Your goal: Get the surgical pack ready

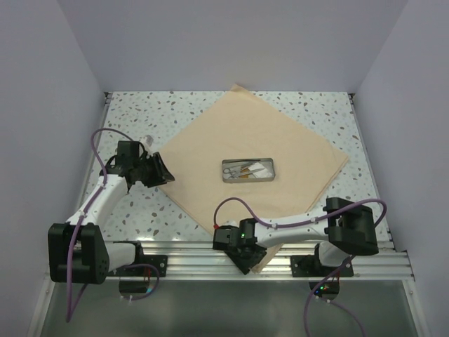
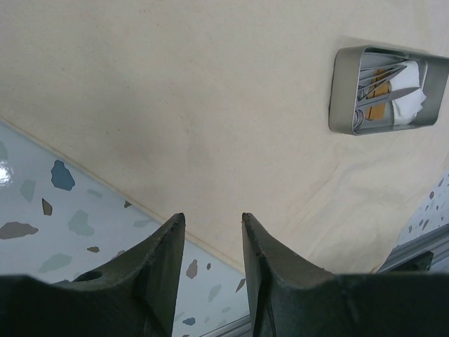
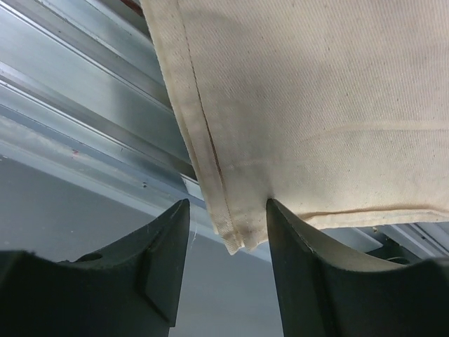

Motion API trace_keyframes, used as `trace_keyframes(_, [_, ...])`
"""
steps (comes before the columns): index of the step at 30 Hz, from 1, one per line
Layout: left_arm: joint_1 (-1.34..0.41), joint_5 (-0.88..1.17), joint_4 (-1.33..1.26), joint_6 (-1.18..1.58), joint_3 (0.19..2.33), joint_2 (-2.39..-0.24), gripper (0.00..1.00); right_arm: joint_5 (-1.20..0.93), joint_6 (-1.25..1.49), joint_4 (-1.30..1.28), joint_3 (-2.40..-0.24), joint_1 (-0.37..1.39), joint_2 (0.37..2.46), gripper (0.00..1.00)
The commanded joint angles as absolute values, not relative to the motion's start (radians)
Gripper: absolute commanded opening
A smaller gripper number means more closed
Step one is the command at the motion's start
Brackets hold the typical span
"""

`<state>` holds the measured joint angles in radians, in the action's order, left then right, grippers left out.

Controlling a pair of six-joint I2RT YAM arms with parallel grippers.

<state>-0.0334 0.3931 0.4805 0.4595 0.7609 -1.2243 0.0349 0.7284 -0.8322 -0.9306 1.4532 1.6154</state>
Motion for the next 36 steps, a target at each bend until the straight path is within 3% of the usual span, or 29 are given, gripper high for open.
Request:
trace_keyframes(1, [-0.038,0.413,0.476,0.434,0.761,-1.207,0.42,0.077,0.787,-0.841,-0.884,1.468,1.582,0.51])
trace_keyframes(9, [-0.04,0.413,0.472,0.436,0.758,-1.21,0.42,0.106,0.821,-0.851,-0.816,1.468,1.545,0.4])
trace_keyframes(16, [-0.038,0.405,0.485,0.433,0.761,-1.203,0.42,0.117,0.815,-0.85,-0.847,1.468,1.591,0.04])
trace_keyframes(18, [-0.038,0.396,0.489,0.43,0.759,-1.201,0.42,0.133,0.821,-0.876,-0.868,1.468,1.579,0.0])
trace_keyframes(23, [-0.038,0.37,0.5,0.434,0.765,-1.203,0.41,0.302,0.815,-1.055,-1.004,1.431,1.559,0.0])
trace_keyframes(30, [-0.04,0.354,0.503,0.442,0.791,-1.227,0.41,0.518,0.706,-1.166,-1.257,1.145,1.542,0.0])
trace_keyframes(36, [-0.04,0.333,0.509,0.434,0.816,-1.258,0.41,0.575,0.5,-1.089,-1.464,0.942,1.635,0.0])
